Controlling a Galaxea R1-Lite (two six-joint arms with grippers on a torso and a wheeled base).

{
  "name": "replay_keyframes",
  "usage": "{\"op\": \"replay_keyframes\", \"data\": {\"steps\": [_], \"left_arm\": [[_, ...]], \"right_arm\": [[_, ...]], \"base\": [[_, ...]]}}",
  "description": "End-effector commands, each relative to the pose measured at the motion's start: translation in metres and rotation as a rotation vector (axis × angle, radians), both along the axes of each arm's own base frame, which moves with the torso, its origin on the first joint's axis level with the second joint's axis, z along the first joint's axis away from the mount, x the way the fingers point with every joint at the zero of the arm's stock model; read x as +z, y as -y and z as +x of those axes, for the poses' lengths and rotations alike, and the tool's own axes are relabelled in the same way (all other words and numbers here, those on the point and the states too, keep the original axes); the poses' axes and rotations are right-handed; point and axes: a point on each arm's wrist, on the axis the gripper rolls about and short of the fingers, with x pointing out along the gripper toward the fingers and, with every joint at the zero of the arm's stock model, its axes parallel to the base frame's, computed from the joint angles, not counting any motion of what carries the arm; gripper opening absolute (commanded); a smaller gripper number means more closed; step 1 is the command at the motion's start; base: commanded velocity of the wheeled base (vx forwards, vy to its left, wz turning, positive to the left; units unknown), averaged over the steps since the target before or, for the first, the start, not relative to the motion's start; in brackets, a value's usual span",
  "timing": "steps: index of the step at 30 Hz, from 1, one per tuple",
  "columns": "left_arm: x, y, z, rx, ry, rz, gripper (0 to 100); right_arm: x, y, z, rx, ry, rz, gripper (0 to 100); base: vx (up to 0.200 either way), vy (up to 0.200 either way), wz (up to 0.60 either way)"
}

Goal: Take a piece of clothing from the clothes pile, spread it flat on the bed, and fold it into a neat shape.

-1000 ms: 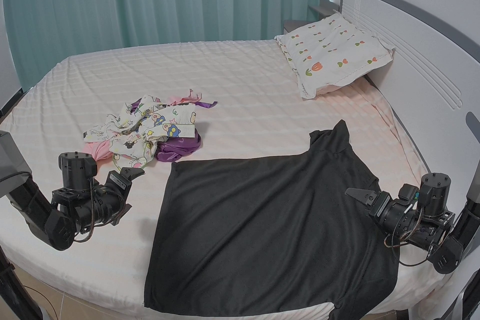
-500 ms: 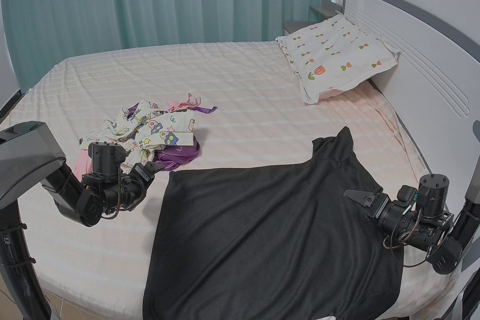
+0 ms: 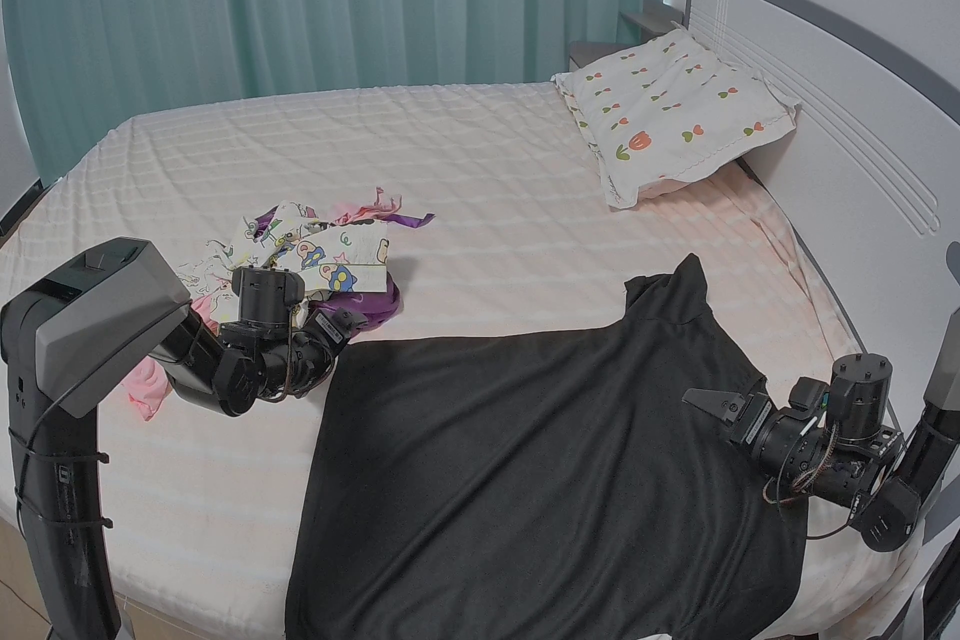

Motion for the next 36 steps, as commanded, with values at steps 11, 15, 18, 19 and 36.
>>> {"op": "replay_keyframes", "data": {"steps": [11, 15, 18, 19, 36], "left_arm": [[-0.011, 0.007, 0.015, 0.012, 0.006, 0.029, 0], [-0.008, 0.007, 0.018, 0.054, 0.022, 0.054, 0], [-0.007, 0.006, 0.019, 0.065, 0.029, 0.058, 0], [-0.006, 0.005, 0.020, 0.071, 0.034, 0.059, 0], [0.001, -0.001, 0.042, 0.138, 0.103, 0.069, 0]], "right_arm": [[-0.006, -0.001, 0.000, 0.005, -0.023, -0.007, 100], [-0.006, -0.001, 0.000, 0.005, -0.021, -0.007, 100], [-0.006, -0.001, 0.000, 0.005, -0.021, -0.007, 100], [-0.006, -0.001, 0.000, 0.005, -0.021, -0.007, 100], [-0.008, -0.002, 0.001, 0.004, -0.030, -0.013, 100]], "base": [[0.000, 0.000, 0.00], [0.000, 0.000, 0.00], [0.000, 0.000, 0.00], [0.000, 0.000, 0.00], [0.000, 0.000, 0.00]]}}
